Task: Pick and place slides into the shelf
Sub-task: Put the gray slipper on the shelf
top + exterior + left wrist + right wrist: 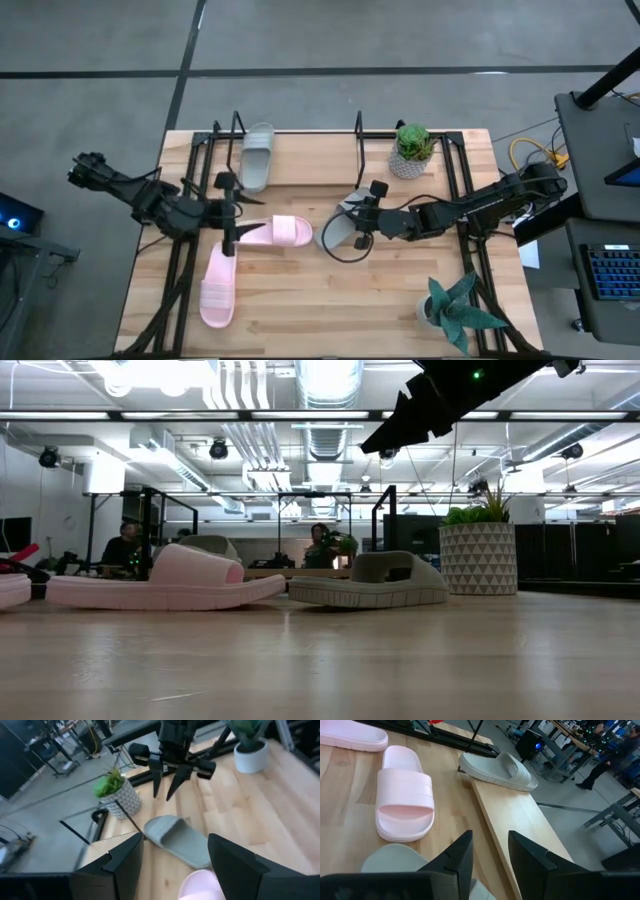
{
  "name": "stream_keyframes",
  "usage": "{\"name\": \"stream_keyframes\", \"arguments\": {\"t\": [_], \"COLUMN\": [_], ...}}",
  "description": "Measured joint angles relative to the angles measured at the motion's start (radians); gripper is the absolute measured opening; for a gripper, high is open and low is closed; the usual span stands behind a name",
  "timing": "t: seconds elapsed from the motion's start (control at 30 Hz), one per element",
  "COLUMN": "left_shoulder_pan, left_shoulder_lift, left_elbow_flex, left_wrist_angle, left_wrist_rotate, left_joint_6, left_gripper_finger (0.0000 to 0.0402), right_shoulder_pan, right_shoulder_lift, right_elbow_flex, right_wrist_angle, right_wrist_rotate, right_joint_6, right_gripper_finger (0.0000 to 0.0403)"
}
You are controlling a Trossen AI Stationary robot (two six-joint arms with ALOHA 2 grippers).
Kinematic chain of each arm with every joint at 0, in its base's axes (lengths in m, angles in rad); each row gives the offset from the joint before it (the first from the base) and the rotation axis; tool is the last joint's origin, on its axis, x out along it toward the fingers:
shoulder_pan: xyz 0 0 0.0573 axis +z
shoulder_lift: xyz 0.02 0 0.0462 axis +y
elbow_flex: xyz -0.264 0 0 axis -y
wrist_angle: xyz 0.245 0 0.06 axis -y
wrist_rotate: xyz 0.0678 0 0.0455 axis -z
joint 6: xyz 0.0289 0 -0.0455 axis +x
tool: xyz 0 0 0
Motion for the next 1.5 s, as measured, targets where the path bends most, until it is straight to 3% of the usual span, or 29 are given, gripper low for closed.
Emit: {"name": "stream_keyframes", "arguments": {"t": [0.27, 0.47, 0.57, 1.27, 1.5], "left_shoulder_pan": [-0.082, -0.084, -0.085, -0.084, -0.084], "left_shoulder_lift": [0.022, 0.024, 0.032, 0.195, 0.140], "left_elbow_flex": [-0.003, -0.005, -0.017, -0.040, -0.041], "left_wrist_angle": [-0.149, -0.148, -0.148, -0.134, -0.192], "left_wrist_rotate": [-0.003, -0.008, -0.008, -0.082, -0.096], "left_joint_6": [-0.211, -0.269, -0.268, -0.232, -0.236], "left_gripper_finger": [0.0208, 0.0208, 0.0208, 0.0208, 0.0208], "right_shoulder_pan": [0.006, 0.007, 0.020, 0.026, 0.025], "right_shoulder_lift": [0.000, 0.000, 0.000, -0.001, 0.036], "right_elbow_flex": [0.000, 0.000, 0.000, 0.000, 0.001], "right_wrist_angle": [-0.018, -0.084, -0.084, -0.096, -0.098], "right_wrist_rotate": [-0.007, -0.319, -0.385, -0.353, -0.134], "right_joint_6": [0.121, 0.202, 0.199, 0.188, 0.202], "right_gripper_finger": [0.0114, 0.0114, 0.0114, 0.0114, 0.0114]}}
